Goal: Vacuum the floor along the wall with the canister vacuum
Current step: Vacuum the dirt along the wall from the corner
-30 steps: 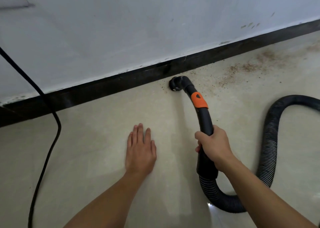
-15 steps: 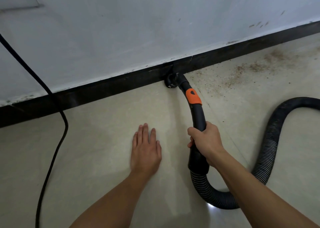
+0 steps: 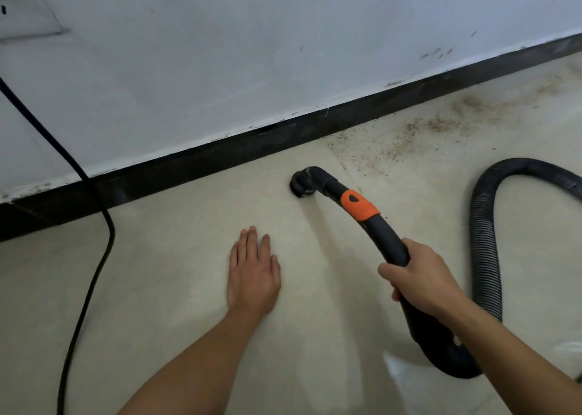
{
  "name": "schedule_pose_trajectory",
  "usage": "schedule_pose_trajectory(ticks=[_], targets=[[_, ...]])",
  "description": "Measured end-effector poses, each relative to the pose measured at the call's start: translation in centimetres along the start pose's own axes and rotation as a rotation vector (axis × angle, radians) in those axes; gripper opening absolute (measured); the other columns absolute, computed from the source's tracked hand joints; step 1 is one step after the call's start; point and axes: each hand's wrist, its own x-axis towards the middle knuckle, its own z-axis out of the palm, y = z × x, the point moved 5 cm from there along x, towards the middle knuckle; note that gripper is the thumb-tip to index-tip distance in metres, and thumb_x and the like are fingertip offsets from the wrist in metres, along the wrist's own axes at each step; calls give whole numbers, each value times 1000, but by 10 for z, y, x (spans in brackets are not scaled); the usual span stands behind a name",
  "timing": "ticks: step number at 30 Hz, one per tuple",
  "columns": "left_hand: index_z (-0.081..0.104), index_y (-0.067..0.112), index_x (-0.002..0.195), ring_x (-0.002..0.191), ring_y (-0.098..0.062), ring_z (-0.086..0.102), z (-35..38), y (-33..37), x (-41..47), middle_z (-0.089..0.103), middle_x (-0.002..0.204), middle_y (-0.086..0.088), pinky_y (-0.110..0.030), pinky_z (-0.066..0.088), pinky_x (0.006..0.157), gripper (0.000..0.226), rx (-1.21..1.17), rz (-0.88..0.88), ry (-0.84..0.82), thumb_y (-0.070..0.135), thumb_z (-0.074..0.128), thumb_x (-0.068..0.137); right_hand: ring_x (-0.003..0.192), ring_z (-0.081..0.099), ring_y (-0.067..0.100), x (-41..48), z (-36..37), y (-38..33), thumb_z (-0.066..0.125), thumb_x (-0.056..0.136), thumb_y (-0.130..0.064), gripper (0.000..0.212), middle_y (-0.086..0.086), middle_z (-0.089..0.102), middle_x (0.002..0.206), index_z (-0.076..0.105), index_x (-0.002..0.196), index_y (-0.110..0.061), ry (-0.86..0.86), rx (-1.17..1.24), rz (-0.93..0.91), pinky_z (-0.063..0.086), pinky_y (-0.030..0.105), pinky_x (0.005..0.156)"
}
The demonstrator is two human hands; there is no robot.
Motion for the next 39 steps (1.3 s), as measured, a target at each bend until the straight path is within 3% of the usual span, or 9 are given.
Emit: schedule_pose_trajectory(ticks=[5,10,14,18,23,28,32,39], targets=[[43,11,143,144,-28,25,-1,1,0,32,154,-16,-38,15,118,56,4,3,15,35,25,96,44,66,20,-52,-4,38,69,76,-12,14,8,65,53,57,81,-14,26,132,82,52,38,53],[43,10,144,145,-28,23,0,-2,-1,31,154,-16,-39,15,118,57,6,3,18,35,24,96,43,65,13,-98,16,63,72,72,-19,18,2,66,53,54,76,-19,12,102,131,47,31,54],[47,5,140,142,-32,29,-2,1,-1,36,151,-20,-43,20,116,60,-3,9,28,34,23,94,42,62,7,-109,-2,100,74,72,-22,20,-3,66,50,55,76,-20,184,77,267,48,31,58],[50,2,137,140,-36,32,-5,5,-2,39,148,-23,-46,23,115,64,-5,7,45,35,19,92,42,64,16,-107,-19,122,72,75,-14,15,6,65,49,57,77,-15,283,203,337,54,39,56],[52,-1,134,136,-40,36,-7,12,-2,42,144,-27,-49,27,112,63,16,9,34,32,22,89,45,66,22,-65,-10,91,69,77,-13,14,10,65,58,57,85,-13,219,353,249,49,33,51],[50,-1,134,137,-42,31,-7,28,20,38,145,-29,-49,22,114,46,24,33,-37,17,48,92,49,67,24,-10,-3,55,67,79,-14,16,10,64,69,58,92,-12,165,504,217,53,35,54],[35,9,145,144,-32,18,-3,47,51,24,155,-19,-40,11,117,52,-15,62,-52,25,40,96,47,65,23,22,-2,31,69,82,-16,19,10,63,70,58,96,-9,121,580,200,54,36,55],[31,6,147,144,-37,16,12,58,56,22,155,-24,-45,6,120,54,-23,11,30,26,33,98,45,61,20,70,4,-4,67,85,-12,19,10,59,68,57,99,-6,55,663,186,50,28,49]])
